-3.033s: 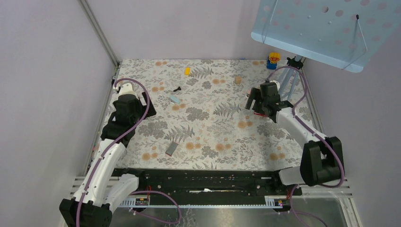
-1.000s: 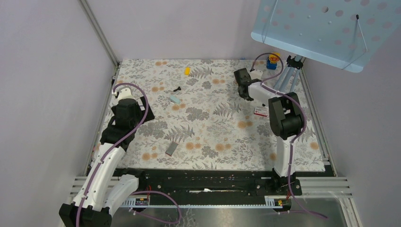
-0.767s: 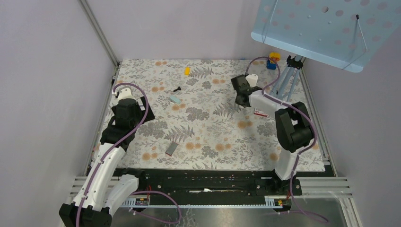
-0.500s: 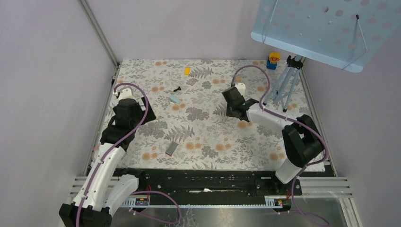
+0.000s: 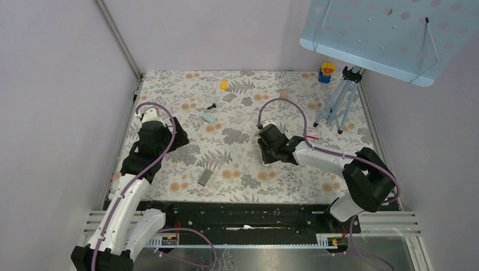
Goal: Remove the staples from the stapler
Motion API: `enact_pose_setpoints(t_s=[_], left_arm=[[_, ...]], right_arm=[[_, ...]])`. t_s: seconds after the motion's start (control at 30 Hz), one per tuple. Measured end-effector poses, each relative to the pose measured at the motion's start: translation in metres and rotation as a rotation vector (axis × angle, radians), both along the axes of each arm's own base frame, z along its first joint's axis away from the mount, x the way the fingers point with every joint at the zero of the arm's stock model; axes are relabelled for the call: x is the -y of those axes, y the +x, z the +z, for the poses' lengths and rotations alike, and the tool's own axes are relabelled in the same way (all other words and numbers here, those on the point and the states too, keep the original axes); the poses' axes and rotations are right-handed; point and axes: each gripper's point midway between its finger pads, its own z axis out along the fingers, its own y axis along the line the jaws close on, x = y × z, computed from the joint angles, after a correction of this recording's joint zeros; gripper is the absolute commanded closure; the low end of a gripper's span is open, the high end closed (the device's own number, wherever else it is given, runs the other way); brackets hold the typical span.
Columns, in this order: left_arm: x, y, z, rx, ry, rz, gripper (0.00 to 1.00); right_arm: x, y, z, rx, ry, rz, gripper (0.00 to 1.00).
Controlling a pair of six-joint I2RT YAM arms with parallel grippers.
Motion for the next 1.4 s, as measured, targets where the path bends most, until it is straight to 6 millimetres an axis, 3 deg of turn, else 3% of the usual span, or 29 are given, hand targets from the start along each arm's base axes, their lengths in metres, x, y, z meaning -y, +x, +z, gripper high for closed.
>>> enact_pose_setpoints(t_s=[0.17, 0.4, 0.53, 0.93, 1.23, 1.4], left_arm=[[0.002, 0.001, -0.002, -0.008, -0.004, -0.005, 0.01], [0.002, 0.001, -0.002, -0.009, -0.007, -0.007, 0.01], [0.002, 0.001, -0.003, -0.01, -0.007, -0.007, 0.01], [0.002, 0.001, -0.003, -0.011, -0.006, -0.006, 0.01], [0.002, 0.001, -0.003, -0.011, -0.006, -0.007, 0.01], [0.002, 0.001, -0.003, -0.011, -0.006, -0.007, 0.01]], right_arm=[[-0.001, -0.008, -0.006, 0.001, -0.026, 0.045, 0.74], [0.001, -0.007, -0.012, -0.003, -0.043, 0.05, 0.41], [0.001, -0.007, -0.015, -0.017, -0.057, 0.046, 0.33], [-0.02, 0.018, 0.019, -0.029, -0.055, -0.039, 0.44], [-0.007, 0.004, -0.006, -0.159, -0.173, -0.064, 0.53], [-0.003, 0.0, -0.01, -0.187, -0.198, -0.066, 0.54]])
